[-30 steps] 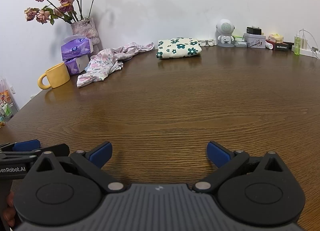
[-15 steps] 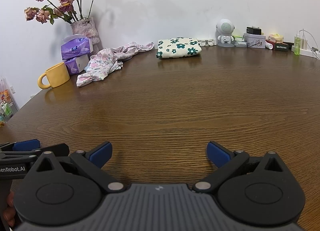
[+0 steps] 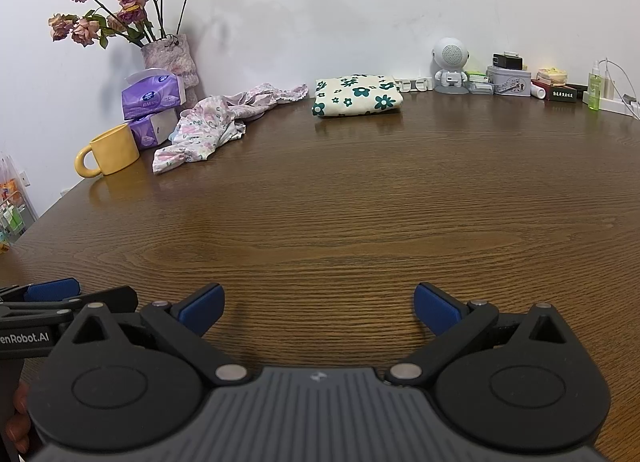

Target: Fold clothes

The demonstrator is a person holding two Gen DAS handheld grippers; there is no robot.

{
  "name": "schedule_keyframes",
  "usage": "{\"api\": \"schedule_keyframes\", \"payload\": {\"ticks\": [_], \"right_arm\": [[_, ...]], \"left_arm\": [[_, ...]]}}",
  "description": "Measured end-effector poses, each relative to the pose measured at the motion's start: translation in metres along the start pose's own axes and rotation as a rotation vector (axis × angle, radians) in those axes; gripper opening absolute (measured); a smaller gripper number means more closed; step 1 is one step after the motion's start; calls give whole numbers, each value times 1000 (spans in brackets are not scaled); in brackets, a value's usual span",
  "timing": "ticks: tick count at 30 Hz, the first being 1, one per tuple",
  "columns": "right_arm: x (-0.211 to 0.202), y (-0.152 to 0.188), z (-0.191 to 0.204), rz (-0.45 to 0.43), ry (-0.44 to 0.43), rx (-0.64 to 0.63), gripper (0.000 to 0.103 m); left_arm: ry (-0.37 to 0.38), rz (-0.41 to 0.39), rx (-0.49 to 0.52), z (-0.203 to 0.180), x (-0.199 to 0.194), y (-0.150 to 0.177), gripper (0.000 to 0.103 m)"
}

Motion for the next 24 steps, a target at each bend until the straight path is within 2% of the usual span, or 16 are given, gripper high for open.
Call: {"api": "schedule_keyframes", "payload": {"ticks": [24], "right_arm": [[1,-1,0,5,9,1,103]], "left_arm": [[11,8,23,-1,3,-1,103]]}}
Point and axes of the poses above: each gripper's, at about its wrist camera, not at the fingertips, and x roughly the way its jaws point, z to its left, y to its underside, the point moved 6 cm from there along x, roughly the way its jaws point, and after that the axes turned 5 degrees about -y, right-handed, at the moved point
